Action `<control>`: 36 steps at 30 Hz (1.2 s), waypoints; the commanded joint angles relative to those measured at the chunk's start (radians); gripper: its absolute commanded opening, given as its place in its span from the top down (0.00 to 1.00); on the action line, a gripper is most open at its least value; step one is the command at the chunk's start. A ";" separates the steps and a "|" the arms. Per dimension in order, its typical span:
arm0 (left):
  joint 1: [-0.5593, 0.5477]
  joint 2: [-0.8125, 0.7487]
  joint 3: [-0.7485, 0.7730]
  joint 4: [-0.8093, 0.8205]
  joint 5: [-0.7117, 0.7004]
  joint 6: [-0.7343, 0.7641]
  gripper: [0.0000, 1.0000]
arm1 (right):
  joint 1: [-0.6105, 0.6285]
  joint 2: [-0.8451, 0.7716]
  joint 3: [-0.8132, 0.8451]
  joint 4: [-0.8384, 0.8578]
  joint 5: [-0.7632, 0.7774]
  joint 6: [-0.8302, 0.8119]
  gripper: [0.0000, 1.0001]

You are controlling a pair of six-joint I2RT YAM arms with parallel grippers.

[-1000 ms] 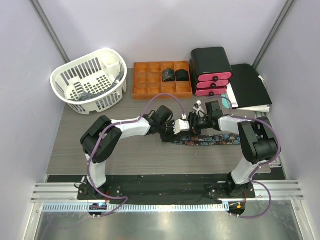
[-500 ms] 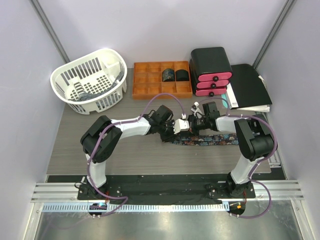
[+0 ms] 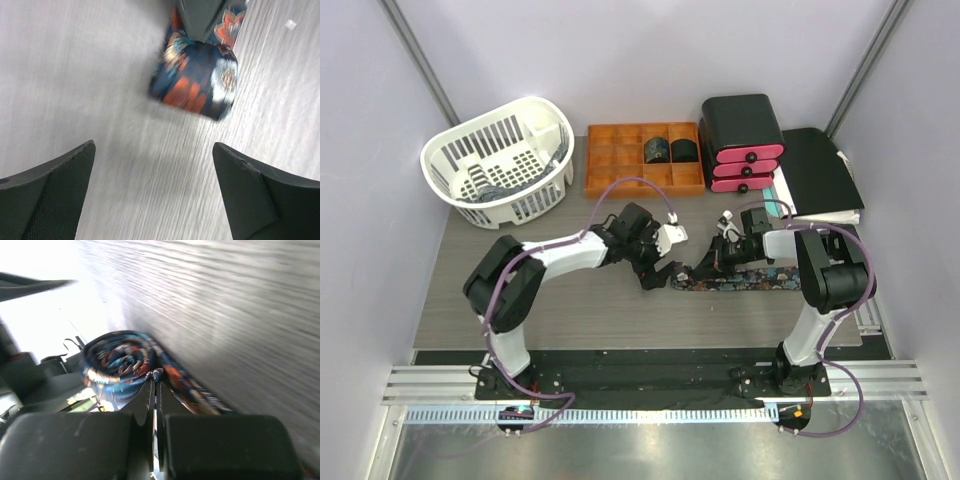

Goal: Roll the ties
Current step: Roll the tie at the center of the board.

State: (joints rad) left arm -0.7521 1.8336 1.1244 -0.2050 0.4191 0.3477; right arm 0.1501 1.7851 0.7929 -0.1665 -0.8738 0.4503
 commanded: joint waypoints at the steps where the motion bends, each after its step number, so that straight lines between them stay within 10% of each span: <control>1: 0.010 -0.164 -0.021 0.030 0.018 -0.075 0.00 | -0.014 0.039 -0.003 -0.060 0.105 -0.120 0.99; 9: 0.017 -0.310 -0.129 0.148 -0.019 -0.139 0.00 | -0.012 0.072 0.003 -0.039 0.125 -0.125 0.99; 32: -0.033 -0.022 -0.166 0.403 0.187 0.181 0.07 | 0.095 0.128 -0.014 0.148 0.107 0.094 0.99; 36: -0.056 -0.001 -0.124 0.299 0.175 0.215 0.23 | 0.105 0.126 -0.020 0.189 0.104 0.136 0.99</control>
State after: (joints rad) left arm -0.7837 1.8191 0.9352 0.1390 0.5842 0.5060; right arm 0.2371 1.8809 0.8051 -0.0204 -0.9016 0.5598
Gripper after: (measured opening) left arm 0.908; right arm 0.029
